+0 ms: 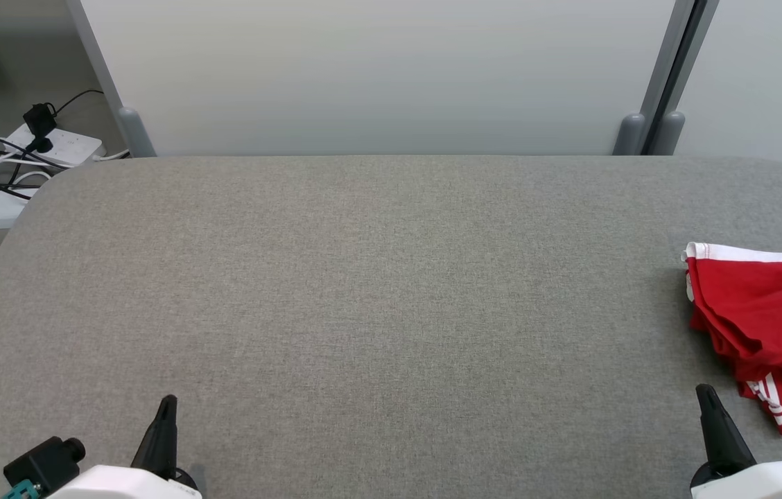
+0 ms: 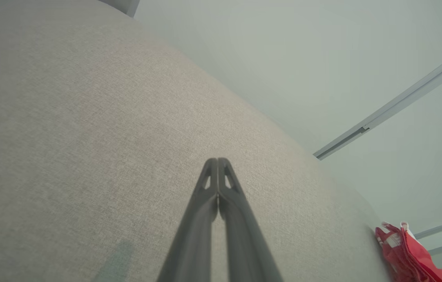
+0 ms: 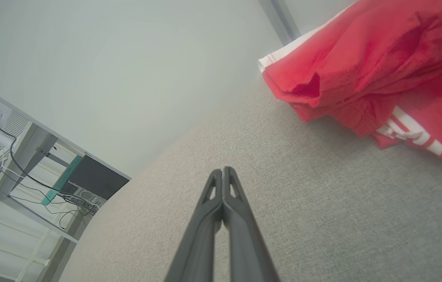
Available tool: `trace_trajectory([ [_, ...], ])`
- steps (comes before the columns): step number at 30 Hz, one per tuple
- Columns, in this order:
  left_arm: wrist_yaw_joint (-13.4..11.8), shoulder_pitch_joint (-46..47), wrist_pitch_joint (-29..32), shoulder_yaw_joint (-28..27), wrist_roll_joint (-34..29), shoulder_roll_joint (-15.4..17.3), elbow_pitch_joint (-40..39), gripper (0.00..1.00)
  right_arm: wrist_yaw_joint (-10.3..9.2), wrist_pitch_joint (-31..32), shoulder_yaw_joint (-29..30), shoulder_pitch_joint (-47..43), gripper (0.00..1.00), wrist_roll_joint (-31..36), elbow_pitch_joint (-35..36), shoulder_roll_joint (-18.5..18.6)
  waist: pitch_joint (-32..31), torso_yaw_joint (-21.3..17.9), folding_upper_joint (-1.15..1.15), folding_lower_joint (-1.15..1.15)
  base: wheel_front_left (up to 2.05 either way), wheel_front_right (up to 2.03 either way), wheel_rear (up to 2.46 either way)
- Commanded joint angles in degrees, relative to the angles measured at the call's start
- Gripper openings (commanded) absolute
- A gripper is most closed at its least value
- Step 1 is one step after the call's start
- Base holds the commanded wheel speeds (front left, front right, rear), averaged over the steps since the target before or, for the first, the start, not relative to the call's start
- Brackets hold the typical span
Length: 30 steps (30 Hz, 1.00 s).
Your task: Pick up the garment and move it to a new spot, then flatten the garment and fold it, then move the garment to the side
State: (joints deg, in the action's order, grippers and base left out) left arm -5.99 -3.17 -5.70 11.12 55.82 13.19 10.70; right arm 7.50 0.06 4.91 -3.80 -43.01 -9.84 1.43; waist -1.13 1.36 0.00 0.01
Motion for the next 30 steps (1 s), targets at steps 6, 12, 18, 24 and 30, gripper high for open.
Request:
trace_trajectory([
  [6,1.8,3.7,0.9,-3.0,3.7,-0.3,-0.8,0.00,0.00,0.8,-0.1,3.3,0.00,-5.0,0.9,0.9,0.1,-0.1,0.00,-0.01,0.00,0.00,0.00],
  [12,2.9,4.2,1.9,-4.2,6.6,-1.2,-0.4,0.00,0.00,1.3,0.0,3.9,0.00,-8.9,0.5,0.9,0.2,-0.2,0.00,-0.01,0.00,0.00,0.00],
  [18,3.9,4.7,2.9,-5.5,9.6,-2.0,-0.1,0.00,-0.01,1.8,0.2,4.5,0.00,-12.9,0.0,1.0,0.3,-0.3,0.00,-0.01,0.00,0.00,0.00],
  [24,4.9,5.2,3.8,-6.7,12.5,-2.9,0.3,0.00,-0.01,2.3,0.4,5.1,0.00,-16.8,-0.4,1.0,0.4,-0.4,0.00,-0.01,0.00,0.00,0.00],
  [30,6.0,5.7,4.8,-8.0,15.5,-3.7,0.7,0.00,-0.01,2.8,0.5,5.7,0.00,-20.7,-0.9,1.1,0.5,-0.6,0.00,-0.01,0.00,0.00,0.00],
])
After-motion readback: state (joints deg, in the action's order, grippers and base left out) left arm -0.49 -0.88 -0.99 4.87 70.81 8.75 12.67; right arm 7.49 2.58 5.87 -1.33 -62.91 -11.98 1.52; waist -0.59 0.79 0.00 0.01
